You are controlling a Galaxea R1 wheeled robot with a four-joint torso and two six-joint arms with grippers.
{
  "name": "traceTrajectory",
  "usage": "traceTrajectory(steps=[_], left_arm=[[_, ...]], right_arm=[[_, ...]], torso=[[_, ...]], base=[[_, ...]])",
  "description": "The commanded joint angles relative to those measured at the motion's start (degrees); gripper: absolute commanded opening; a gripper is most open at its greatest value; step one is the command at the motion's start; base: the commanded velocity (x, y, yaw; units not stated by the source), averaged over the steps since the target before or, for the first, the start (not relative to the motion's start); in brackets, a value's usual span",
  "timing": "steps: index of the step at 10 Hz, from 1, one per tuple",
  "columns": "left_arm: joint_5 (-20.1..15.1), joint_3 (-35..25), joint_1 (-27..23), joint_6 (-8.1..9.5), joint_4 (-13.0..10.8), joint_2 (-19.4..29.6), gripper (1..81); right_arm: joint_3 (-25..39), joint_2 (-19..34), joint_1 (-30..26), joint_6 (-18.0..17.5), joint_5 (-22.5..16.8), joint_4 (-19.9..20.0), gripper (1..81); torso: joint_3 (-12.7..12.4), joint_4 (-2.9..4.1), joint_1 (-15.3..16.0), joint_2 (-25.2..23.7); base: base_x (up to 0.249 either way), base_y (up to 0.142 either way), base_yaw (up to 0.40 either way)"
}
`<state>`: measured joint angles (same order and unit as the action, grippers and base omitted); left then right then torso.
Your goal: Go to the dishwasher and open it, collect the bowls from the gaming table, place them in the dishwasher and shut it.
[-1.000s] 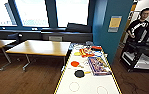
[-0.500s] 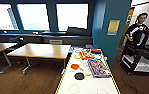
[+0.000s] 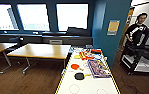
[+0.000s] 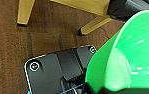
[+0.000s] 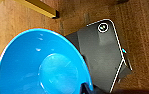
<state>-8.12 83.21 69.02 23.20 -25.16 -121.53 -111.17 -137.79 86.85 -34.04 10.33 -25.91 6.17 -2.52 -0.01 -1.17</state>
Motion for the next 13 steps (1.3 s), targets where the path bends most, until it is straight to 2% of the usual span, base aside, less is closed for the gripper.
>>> traceTrajectory(steps=[1, 3, 5, 6, 7, 9, 13], left_arm=[[2.4, 1.5, -0.2, -0.35, -2.3, 1.6, 1.0], [4.9, 1.7, 1.7, -0.35, -3.6, 2.2, 1.0], [5.6, 2.7, 2.1, -0.35, -3.6, 1.4, 1.0], [5.5, 3.0, 2.3, -0.26, -3.6, 0.9, 1.0], [5.6, 3.8, 2.6, -0.26, -3.6, 0.1, 1.0], [5.6, 5.6, 3.2, -0.26, -3.6, -1.4, 1.0], [5.7, 7.6, 4.2, -0.35, -3.6, -3.3, 1.0]], right_arm=[[0.3, 2.4, -2.3, 0.3, -2.9, -2.0, 1.0], [0.1, 2.4, -2.2, 0.3, -2.9, -2.1, 1.0], [-0.1, 2.2, -2.1, 0.3, -2.9, -2.2, 1.0], [-0.2, 2.1, -2.0, 0.3, -2.9, -2.2, 1.0], [-0.8, 1.4, -2.0, 0.4, -2.9, -2.2, 1.0], [-1.6, 0.6, -1.9, 0.4, -2.9, -2.2, 1.0], [-2.0, -0.4, -1.9, 0.4, -2.9, -2.7, 1.0]], torso=[[0.0, 0.0, 0.0, 0.0], [-3.6, 0.0, 0.0, 0.0], [-5.8, 0.0, 0.0, 0.0], [-3.3, 0.0, 0.0, 0.0], [-4.6, 0.0, 0.0, 0.0], [-5.4, 0.0, 0.0, -0.1], [-5.2, 0.0, 0.0, -0.1]], base=[[0.0, 0.0, 0.0], [0.0, 0.0, 0.0], [0.0, 0.0, 0.0], [0.0, 0.0, 0.0], [0.0, 0.0, 0.0], [0.0, 0.0, 0.0], [-0.017, 0.0, 0.0]])
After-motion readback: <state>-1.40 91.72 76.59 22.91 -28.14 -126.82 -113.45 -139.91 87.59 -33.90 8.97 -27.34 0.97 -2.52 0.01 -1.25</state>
